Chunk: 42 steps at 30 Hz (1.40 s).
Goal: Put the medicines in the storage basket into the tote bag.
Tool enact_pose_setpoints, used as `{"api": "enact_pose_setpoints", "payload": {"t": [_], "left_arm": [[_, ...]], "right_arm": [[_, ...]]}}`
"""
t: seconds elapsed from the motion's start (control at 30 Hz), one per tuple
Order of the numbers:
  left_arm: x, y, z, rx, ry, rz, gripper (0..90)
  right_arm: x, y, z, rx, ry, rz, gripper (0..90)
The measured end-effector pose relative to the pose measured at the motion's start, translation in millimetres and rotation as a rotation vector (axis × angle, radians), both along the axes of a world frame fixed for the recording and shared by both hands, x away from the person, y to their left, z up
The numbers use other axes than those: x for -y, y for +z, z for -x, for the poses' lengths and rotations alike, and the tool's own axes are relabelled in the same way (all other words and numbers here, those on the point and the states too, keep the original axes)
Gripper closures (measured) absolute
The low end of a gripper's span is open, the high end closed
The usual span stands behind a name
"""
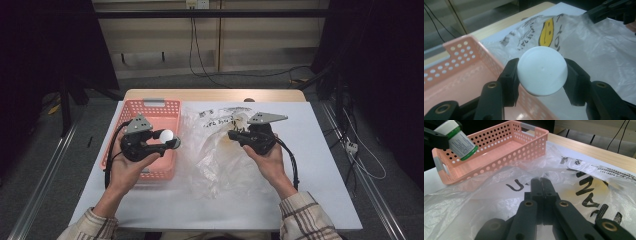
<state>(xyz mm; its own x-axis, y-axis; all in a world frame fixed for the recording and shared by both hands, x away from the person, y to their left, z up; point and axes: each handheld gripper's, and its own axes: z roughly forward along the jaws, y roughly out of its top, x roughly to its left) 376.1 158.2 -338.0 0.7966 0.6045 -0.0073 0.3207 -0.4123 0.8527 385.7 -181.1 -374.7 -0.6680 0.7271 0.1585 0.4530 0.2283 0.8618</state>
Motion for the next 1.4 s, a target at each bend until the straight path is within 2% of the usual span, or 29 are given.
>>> {"api": "enact_pose_setpoints", "payload": {"t": [0.33,0.67,0.7,0.77,0.87,1.13,1.27,1.37,1.4], "left_arm": [[24.5,9.1,16.6,-0.003,-0.089,0.048,51.2],[66.6,22.7,25.4,0.015,-0.174,0.061,51.2],[71.3,22.5,26.5,0.002,-0.177,0.073,51.1],[79.7,21.4,27.7,0.004,-0.193,0.067,51.1],[94.5,14.3,29.0,-0.013,-0.221,0.056,51.1],[125.7,-6.7,25.0,-0.073,-0.253,0.011,51.1],[141.3,-28.5,16.9,-0.11,-0.244,-0.026,51.1],[148.1,-44.1,11.6,-0.132,-0.241,-0.077,51.1],[149.2,-48.0,9.6,-0.134,-0.231,-0.073,51.1]], "right_arm": [[-1.7,-0.7,0.4,-0.002,0.008,0.005,90.0],[-3.4,-4.2,0.7,-0.011,0.018,0.014,90.0],[-3.0,-4.1,0.7,-0.01,0.017,0.014,90.0],[-2.5,-3.9,0.9,-0.01,0.015,0.013,90.0],[-2.7,-3.9,1.1,-0.01,0.015,0.015,90.0],[-4.2,-5.4,0.8,-0.013,0.014,0.019,90.0],[-3.3,-6.3,0.6,-0.018,0.008,0.018,90.0],[-2.3,-5.6,1.7,-0.009,0.001,0.019,90.0],[-2.3,-5.6,1.7,-0.009,0.001,0.019,90.0]]}}
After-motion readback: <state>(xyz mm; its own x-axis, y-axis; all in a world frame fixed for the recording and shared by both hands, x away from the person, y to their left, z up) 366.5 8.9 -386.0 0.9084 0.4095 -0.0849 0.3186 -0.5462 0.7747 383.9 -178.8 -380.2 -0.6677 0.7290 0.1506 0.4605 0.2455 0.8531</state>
